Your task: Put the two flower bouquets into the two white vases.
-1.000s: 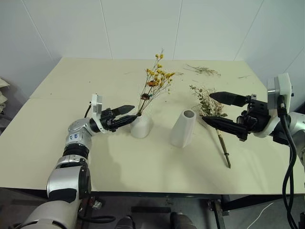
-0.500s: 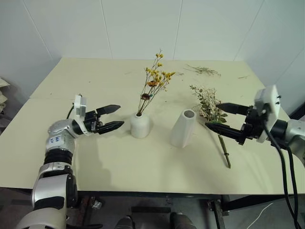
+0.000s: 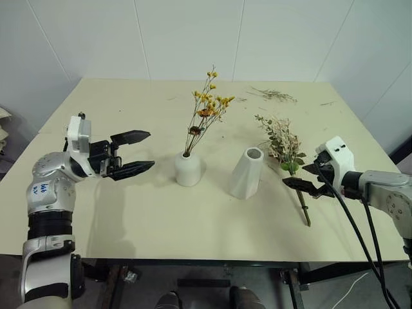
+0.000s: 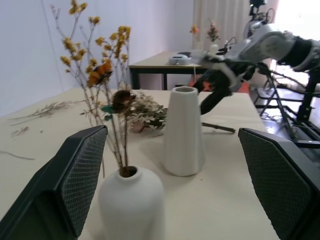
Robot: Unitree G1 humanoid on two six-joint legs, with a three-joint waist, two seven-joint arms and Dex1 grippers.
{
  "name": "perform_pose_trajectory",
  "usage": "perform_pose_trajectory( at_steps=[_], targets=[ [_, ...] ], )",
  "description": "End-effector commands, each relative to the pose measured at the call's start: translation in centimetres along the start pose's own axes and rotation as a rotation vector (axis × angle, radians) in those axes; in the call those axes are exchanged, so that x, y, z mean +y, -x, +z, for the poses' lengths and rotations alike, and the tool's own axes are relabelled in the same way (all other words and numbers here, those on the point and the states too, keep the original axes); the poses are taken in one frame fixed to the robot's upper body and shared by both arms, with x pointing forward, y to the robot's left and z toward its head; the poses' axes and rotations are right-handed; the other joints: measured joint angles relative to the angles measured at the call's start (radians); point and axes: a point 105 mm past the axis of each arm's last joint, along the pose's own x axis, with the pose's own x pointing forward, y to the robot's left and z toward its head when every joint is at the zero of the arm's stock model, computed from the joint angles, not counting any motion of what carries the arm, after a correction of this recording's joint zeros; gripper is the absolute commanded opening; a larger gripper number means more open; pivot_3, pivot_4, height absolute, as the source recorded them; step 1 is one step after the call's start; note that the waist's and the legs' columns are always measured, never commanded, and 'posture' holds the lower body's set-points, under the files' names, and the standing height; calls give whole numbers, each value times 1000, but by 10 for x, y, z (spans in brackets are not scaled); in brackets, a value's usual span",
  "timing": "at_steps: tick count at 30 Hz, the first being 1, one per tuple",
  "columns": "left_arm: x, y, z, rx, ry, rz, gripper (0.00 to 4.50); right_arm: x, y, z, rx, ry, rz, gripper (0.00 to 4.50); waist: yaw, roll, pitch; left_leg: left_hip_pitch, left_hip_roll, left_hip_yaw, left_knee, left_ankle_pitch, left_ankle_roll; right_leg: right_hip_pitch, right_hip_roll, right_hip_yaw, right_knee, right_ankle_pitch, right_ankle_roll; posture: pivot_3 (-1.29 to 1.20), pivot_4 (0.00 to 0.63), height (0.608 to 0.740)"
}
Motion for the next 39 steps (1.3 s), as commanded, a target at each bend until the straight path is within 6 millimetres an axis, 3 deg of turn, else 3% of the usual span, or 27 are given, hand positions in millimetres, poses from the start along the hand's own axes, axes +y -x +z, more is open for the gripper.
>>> perform_pose_trajectory(
  at_steps=[1, 5, 10, 20, 23, 33, 39],
  targets=[
    [-15, -3, 12, 7, 2, -99, 4470, -9, -4, -2, 65, -28, -61, 4500, 0, 0, 0, 0, 0, 0, 0, 0, 0, 0, 0, 0, 0, 0, 0, 0, 150, 740],
    [-33, -5, 14, 16, 54, -191, 4470, -10, -10, 3, 77, -36, -69, 4500, -2, 0, 0, 0, 0, 0, -1, 0, 0, 0, 0, 0, -1, 0, -1, 0, 150, 740],
    [-44, -10, 22, 27, 35, -172, 4470, -9, -16, 4, 93, -39, -68, 4500, -3, 0, 0, 0, 0, 0, -2, 0, 0, -1, 0, 0, -1, 0, -1, 0, 150, 740],
    [-42, -12, 19, 55, 64, -32, 4470, -9, -22, -4, 143, -58, -74, 4500, -4, 0, 0, 0, 0, 0, -2, 0, 0, -1, 0, 0, -1, 0, -1, 0, 150, 740],
    [-33, -14, 15, 68, 66, 83, 4500, -11, -24, -6, 139, -65, -87, 3640, -4, 0, 0, 0, 0, 0, -2, 0, 0, -1, 0, 0, -1, 0, -1, 0, 150, 740],
    [-35, -19, 17, 60, 78, 99, 4500, -11, -21, 0, 84, -78, -95, 210, -4, 0, 0, 0, 0, 0, -2, 0, 0, -1, 0, 0, -2, 0, -1, 0, 150, 740],
    [-36, -20, 15, 70, 96, 100, 4500, -11, -17, 8, 24, -79, -113, 82, -3, 0, 0, 0, 0, 0, -2, 0, 0, -1, 0, 0, -2, 0, -1, 0, 150, 740]
  ],
)
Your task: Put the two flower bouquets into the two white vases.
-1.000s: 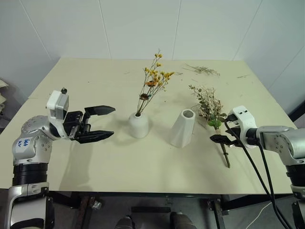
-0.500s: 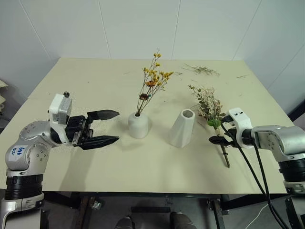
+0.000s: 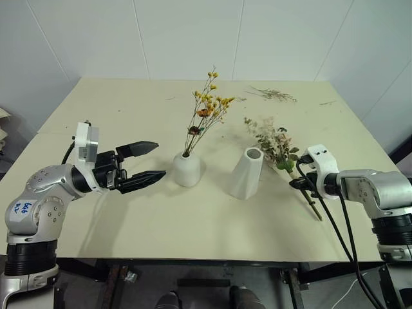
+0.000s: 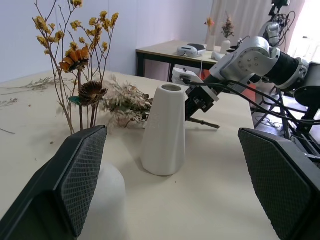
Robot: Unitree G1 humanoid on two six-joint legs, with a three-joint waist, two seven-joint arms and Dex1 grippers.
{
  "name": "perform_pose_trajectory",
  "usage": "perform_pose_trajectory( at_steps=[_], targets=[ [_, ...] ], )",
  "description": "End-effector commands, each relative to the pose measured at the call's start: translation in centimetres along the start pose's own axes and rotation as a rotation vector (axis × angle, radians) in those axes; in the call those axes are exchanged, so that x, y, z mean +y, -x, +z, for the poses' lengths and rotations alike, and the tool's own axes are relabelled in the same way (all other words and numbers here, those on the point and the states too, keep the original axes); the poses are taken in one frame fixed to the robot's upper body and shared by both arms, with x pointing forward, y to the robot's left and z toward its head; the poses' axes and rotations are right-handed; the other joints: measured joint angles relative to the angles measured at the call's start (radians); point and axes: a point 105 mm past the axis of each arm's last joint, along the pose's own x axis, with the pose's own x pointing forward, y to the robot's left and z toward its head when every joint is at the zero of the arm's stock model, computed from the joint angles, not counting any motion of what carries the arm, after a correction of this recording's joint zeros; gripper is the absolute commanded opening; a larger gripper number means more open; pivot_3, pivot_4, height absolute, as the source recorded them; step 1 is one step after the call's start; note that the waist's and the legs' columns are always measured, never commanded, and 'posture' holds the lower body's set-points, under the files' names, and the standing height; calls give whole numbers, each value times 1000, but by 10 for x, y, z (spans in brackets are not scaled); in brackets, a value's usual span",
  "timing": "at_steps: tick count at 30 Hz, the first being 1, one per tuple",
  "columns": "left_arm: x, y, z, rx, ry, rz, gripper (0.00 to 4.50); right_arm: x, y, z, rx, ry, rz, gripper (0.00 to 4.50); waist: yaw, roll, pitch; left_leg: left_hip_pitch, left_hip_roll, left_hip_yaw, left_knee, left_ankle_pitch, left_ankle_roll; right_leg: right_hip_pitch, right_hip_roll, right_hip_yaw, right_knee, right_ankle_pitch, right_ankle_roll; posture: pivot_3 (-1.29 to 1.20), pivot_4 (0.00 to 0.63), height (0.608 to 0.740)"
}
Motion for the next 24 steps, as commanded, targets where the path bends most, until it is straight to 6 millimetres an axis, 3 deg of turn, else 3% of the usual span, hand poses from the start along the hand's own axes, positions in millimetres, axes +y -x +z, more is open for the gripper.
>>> perform_pose_trajectory(
  at_steps=[1, 5, 7, 9, 17, 19, 24],
  targets=[
    [-6, -1, 8, -4, -26, -17, 4500, -4, 14, 18, -117, 15, -36, 82, 1, 0, 0, 0, 0, 0, 0, 0, 0, 0, 0, 0, 0, 0, 0, 0, 150, 740],
    [-4, 0, 7, 9, -19, -3, 4500, -4, 31, 49, -329, 32, -50, 82, 0, 0, 0, 0, 0, 0, 0, 0, 0, 0, 0, 0, 0, 0, 0, 0, 150, 740],
    [-4, -1, 4, 20, -10, -5, 4500, 3, 48, 80, -574, 81, -33, 82, -1, 0, 0, 0, 0, 0, 0, 0, 0, 0, 0, 0, 0, 0, 0, 0, 150, 740],
    [-5, -4, 2, 22, 0, -19, 4500, 9, 63, 96, -743, 133, -31, 82, -2, 0, 0, 0, 0, 0, 0, 0, 0, 0, 0, 0, 0, 0, 0, 0, 150, 740],
    [-2, -7, 4, 13, 4, -41, 4500, 52, 100, 126, -1139, 192, 126, 82, -4, 0, 0, 0, 0, 0, -1, 0, 0, 0, 0, 0, 0, 0, 1, 0, 150, 740],
    [-1, -7, 3, 22, 8, -44, 4500, 74, 112, 132, -1233, 204, 253, 82, -3, 0, 0, 0, 0, 0, -1, 0, 0, 0, 0, 0, 0, 0, 0, 0, 150, 740],
    [0, -7, 3, 21, 14, -48, 4500, 103, 119, 136, -1288, 239, 421, 82, -11, 0, 0, 1, 0, 0, -1, 0, 0, 0, 0, 0, 1, 0, 0, 0, 150, 740]
  ],
)
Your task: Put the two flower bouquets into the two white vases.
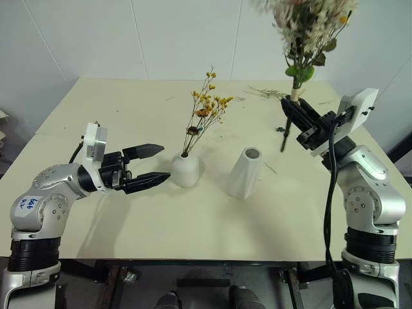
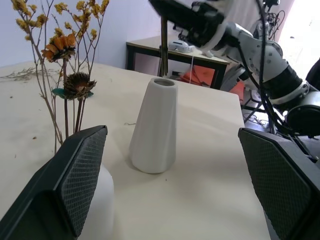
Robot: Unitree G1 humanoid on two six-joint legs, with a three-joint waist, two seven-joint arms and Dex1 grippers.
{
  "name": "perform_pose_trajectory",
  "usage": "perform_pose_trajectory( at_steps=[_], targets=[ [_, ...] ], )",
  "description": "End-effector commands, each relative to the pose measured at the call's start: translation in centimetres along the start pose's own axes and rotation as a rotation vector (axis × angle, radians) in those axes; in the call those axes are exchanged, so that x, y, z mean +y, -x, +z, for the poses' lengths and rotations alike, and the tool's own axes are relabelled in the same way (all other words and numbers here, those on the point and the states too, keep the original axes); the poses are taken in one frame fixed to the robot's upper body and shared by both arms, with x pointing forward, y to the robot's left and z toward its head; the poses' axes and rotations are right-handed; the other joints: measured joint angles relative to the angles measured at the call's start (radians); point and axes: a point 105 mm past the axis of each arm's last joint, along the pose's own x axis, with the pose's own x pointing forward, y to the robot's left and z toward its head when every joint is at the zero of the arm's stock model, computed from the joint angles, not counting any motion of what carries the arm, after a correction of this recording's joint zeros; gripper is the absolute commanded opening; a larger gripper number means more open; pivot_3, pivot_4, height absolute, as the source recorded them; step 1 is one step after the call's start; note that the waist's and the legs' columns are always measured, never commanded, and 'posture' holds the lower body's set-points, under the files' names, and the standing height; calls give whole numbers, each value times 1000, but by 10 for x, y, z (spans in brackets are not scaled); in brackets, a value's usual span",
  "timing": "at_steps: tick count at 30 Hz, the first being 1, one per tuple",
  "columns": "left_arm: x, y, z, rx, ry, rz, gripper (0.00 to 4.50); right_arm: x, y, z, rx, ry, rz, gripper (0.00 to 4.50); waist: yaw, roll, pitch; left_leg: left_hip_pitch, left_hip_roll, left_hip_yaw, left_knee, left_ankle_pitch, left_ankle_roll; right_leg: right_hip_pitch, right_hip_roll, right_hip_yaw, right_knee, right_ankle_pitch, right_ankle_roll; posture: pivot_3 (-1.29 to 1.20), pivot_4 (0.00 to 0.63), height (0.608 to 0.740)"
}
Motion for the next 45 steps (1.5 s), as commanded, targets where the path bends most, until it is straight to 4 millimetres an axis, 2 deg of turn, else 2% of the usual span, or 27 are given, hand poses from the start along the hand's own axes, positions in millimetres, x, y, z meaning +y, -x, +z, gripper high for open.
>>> perform_pose_trajectory(
  at_steps=[1, 9, 15, 23, 28, 39, 45],
  targets=[
    [0, 3, 6, 0, -19, -6, 4500, 17, -6, 21, -83, 32, 99, 82, 0, 0, 0, 0, 0, 0, 0, 0, 0, 0, 0, 0, 0, 0, 0, 0, 150, 740],
    [0, 11, 4, 17, -18, 21, 4500, 36, -16, 15, -67, 7, 198, 82, -8, 0, 0, 0, 0, 0, -1, 0, 0, 0, 0, 0, 0, 0, 0, 0, 150, 740],
    [-2, 16, 3, 30, -24, 27, 4500, 42, -22, 8, -68, -32, 223, 82, -9, 0, 0, 0, 0, 0, -3, 0, 0, -1, 0, 0, 0, -1, -1, 0, 150, 740],
    [-3, 16, 2, 33, -29, 30, 4500, 42, -22, 1, -51, -58, 218, 82, -9, 0, 0, 1, 0, 0, -4, 0, 0, -1, 0, 0, 0, -1, -1, 0, 150, 740],
    [-3, 15, 2, 27, -36, 25, 4500, 40, -19, -15, -21, -82, 200, 82, -9, 0, 0, 1, 0, 0, -4, 0, 0, -1, 0, 0, 0, -1, -1, 0, 150, 740],
    [-3, 13, 2, 19, -41, 24, 4500, 42, -9, -35, 23, -108, 196, 82, -9, 0, 0, 1, 0, 0, -4, 0, 0, -1, 0, 0, 0, -1, -1, 0, 150, 740],
    [-3, 13, 1, 17, -41, 22, 4500, 45, -4, -37, 29, -118, 198, 2043, -11, 0, 0, 1, 0, 0, -4, 0, 0, -1, 0, 0, 0, -1, -1, 0, 150, 740]
  ],
)
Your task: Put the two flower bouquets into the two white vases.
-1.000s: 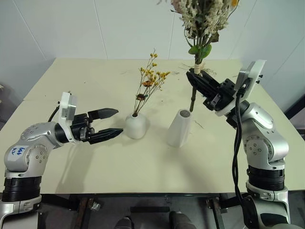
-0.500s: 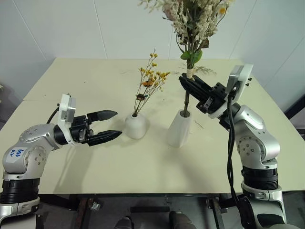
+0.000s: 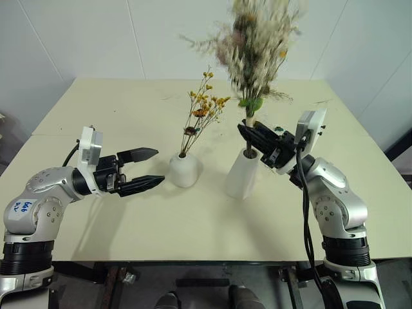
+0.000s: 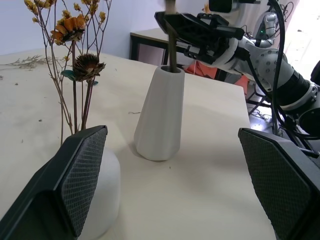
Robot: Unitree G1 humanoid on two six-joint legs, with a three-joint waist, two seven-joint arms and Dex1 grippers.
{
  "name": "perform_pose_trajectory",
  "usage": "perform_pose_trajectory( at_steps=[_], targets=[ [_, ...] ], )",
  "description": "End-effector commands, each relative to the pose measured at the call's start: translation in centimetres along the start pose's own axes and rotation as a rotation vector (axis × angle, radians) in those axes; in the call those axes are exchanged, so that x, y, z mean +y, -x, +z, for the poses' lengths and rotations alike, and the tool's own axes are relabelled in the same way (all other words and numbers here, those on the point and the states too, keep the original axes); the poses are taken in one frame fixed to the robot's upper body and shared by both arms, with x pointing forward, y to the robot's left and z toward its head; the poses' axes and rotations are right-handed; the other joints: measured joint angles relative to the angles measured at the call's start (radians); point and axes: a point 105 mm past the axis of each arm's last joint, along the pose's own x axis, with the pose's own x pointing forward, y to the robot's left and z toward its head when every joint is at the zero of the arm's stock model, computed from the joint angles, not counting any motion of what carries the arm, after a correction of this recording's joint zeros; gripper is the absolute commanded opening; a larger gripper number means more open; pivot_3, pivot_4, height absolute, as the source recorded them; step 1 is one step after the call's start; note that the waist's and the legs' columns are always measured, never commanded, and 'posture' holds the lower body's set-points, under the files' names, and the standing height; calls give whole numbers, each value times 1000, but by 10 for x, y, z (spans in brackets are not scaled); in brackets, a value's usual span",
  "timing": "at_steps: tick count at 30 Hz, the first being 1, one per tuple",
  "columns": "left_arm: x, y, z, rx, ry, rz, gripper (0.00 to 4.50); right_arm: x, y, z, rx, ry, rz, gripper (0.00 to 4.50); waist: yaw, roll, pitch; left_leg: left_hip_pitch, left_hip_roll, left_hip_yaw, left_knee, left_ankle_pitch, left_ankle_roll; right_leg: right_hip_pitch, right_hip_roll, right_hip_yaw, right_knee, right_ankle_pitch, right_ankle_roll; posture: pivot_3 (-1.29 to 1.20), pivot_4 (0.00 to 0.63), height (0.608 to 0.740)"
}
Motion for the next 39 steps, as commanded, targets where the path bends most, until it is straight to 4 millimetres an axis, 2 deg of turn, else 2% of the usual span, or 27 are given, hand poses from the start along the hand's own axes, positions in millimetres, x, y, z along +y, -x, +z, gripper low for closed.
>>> perform_pose_trajectory(
  at_steps=[1, 7, 13, 19, 21, 27, 32, 35, 39],
  targets=[
    [-5, -1, 8, -18, -52, -15, 4500, 7, 0, 12, -43, 31, 31, 2351, -1, 0, 0, 0, 0, 0, 0, 0, 0, 0, 0, 0, 0, 0, 0, 0, 150, 740],
    [-4, -3, 9, -24, -56, -24, 4500, 9, 3, 13, -33, 39, 39, 4408, 1, 0, 0, 0, 0, 0, 0, 0, 0, 0, 0, 0, 0, 0, 0, 0, 150, 740],
    [-3, -4, 8, -27, -56, -21, 4500, 14, 29, 23, 47, 84, 80, 4461, 5, 0, 0, 0, 0, 0, -1, 0, 0, 0, 0, 0, -1, 0, 0, 0, 150, 740],
    [3, 2, 9, -21, -72, 0, 4500, 5, 54, 34, 168, 150, 73, 4461, 9, 0, 0, 0, 0, 0, 0, 0, 0, 1, 0, 0, -2, 0, -1, 0, 150, 740],
    [7, 6, 11, -17, -91, 23, 4500, 0, 68, 40, 246, 175, 86, 4461, 11, 0, 0, 0, 0, 0, 0, 0, 0, 1, 0, 0, -2, -1, -1, 0, 150, 740],
    [31, 31, 14, 1, -162, 141, 4500, -12, 108, 48, 486, 181, 118, 4461, 23, 0, 0, 0, 0, 1, 0, 0, 0, 1, 0, 0, -4, -1, -2, 0, 150, 740],
    [48, 58, 16, 49, -184, 178, 4500, -17, 123, 53, 566, 185, 107, 4461, 24, 0, 0, 0, 0, 2, 1, 0, 0, 1, 0, 0, -5, -1, -3, 0, 150, 740],
    [51, 61, 16, 54, -189, 173, 4500, -17, 128, 55, 571, 177, 97, 4461, 25, 0, 0, 0, 0, 2, 0, 0, 0, 2, 0, 0, -7, -1, -3, 0, 150, 740],
    [64, 82, 15, 137, -214, 261, 4500, -18, 135, 59, 575, 175, 63, 4461, 27, 0, 0, -1, 0, 2, 0, 0, 1, 2, -1, 0, -7, 0, -1, 0, 150, 740]
  ],
)
